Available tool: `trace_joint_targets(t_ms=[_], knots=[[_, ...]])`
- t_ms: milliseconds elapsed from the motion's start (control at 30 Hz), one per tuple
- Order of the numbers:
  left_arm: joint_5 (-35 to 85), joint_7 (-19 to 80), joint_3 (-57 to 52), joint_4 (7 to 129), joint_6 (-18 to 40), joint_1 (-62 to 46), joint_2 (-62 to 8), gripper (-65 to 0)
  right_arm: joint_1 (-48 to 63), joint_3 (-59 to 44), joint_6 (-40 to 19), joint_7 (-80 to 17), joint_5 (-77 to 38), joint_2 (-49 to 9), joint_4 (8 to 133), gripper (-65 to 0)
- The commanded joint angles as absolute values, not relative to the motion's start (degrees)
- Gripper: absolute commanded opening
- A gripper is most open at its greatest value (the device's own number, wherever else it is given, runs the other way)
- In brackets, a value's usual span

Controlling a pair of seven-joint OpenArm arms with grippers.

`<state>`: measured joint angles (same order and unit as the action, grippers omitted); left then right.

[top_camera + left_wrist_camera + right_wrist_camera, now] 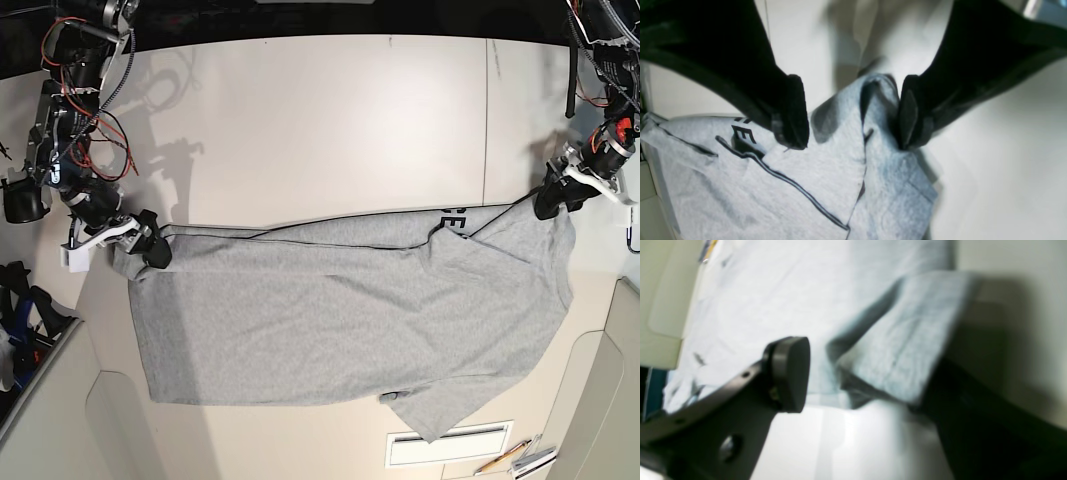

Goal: Fold the T-shirt properly
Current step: 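Drag the held shirt edge with both grippers away from the hem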

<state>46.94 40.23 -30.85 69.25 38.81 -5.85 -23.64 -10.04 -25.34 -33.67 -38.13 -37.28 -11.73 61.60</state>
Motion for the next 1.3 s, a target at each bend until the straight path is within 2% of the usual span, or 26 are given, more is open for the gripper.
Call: trace_joint_targets(t_ms=[0, 33, 67, 167, 267, 467, 667, 1067, 1267], knots=[[46.5, 40.5, -31.0, 69.8, 38.6, -5.3, -24.6, -20.5, -10.6, -25.1, -33.6, -39.2, -36.3, -11.7, 62.2, -26.1], [45.9, 40.5, -31.0, 69.8, 38.6, -5.3, -24.6, -22.1, -10.7, -25.1, -33.6, -39.2, -36.2, -11.4, 62.2, -30.3], [45.1, 40.5, -31.0, 69.8, 38.6, -5.2, -24.6, -26.9, -10.6, -25.1, -33.6, -39.0, -36.2, -11.2, 62.2, -35.6], [44.7, 40.5, -31.0, 69.8, 38.8, -5.2, -24.6, -51.3, -10.7, -25.2, -33.6, -39.0, -36.2, -11.4, 62.2, -51.7], [44.8, 40.5, -31.1, 69.8, 40.0, -4.9, -24.6, -65.0, -10.8, -25.1, -33.6, -39.0, -36.2, -11.4, 62.2, -64.0], [44.9, 41.0, -31.1, 70.7, 40.0, -4.9, -25.6, -65.0, -10.8, -25.2, -33.7, -40.5, -36.4, -11.6, 62.3, -65.0], [47.2, 47.0, -31.9, 77.2, 40.0, -5.0, -25.7, -65.0, -10.7, -27.8, -33.7, -42.0, -36.4, -11.9, 62.7, -65.0], [48.7, 52.8, -33.1, 85.4, 40.0, -6.4, -25.8, -65.0, -10.6, -31.2, -33.9, -52.1, -42.2, -12.6, 70.2, -65.0], [49.1, 54.7, -33.4, 91.4, 40.0, -11.4, -25.7, -65.0, -7.4, -31.2, -33.9, -56.4, -47.9, -14.4, 74.3, -65.0]])
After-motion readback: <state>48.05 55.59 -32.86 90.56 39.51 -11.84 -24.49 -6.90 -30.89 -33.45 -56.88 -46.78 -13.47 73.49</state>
